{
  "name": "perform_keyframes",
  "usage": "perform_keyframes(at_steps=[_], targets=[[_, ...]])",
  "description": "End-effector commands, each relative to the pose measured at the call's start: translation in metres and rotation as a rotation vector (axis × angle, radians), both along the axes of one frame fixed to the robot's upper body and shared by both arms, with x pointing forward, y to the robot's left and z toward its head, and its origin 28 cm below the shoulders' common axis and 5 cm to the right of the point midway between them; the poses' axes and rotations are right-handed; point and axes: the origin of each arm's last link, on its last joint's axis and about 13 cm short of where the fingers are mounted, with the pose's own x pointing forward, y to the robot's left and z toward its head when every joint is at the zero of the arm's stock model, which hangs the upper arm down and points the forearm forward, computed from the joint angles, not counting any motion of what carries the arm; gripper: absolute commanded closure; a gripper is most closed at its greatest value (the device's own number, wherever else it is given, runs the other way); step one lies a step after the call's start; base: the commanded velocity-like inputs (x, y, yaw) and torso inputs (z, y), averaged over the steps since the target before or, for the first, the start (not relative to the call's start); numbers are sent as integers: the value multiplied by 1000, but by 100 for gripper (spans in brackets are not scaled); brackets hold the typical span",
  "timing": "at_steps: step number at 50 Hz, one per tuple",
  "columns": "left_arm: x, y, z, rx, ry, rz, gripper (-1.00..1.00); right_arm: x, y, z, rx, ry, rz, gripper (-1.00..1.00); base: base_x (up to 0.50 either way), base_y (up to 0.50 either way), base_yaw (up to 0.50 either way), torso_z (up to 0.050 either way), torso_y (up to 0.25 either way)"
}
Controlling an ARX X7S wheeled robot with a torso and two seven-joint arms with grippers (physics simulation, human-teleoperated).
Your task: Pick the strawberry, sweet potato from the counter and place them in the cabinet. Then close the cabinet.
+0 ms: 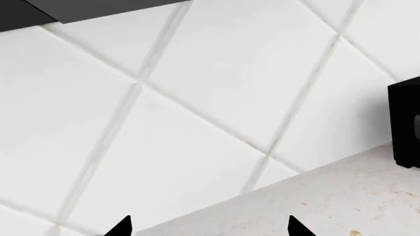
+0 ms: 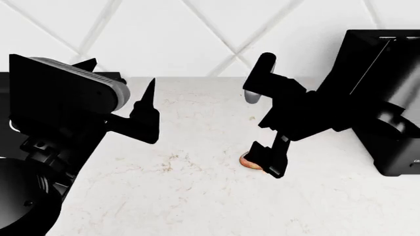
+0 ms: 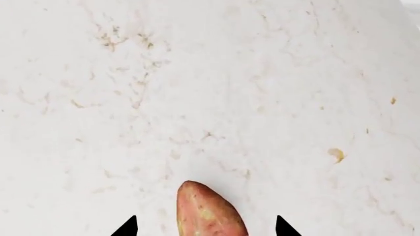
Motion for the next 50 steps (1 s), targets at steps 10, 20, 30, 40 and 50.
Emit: perform_keyframes(at_steps=[10,20,30,40,50], targets=[[0,0,-2,-2,2,-1,-100,3,-4,-17,-70,31,-36,-100,0,0,0,0,0],[1,0,-3,0,5,-2,-100,8,-2,-24,-78,42,-33,-100,0,0,0,0,0],[2,0,-3,1,4,-3,-100,13,-1,-28,-105,52,-39,-100,0,0,0,0,0],[2,0,-4,0,6,-3,-100,13,-2,-31,-123,65,-52,-100,0,0,0,0,0],[1,0,-5,-1,8,-5,-100,18,1,-38,-126,89,-54,-100,0,0,0,0,0]])
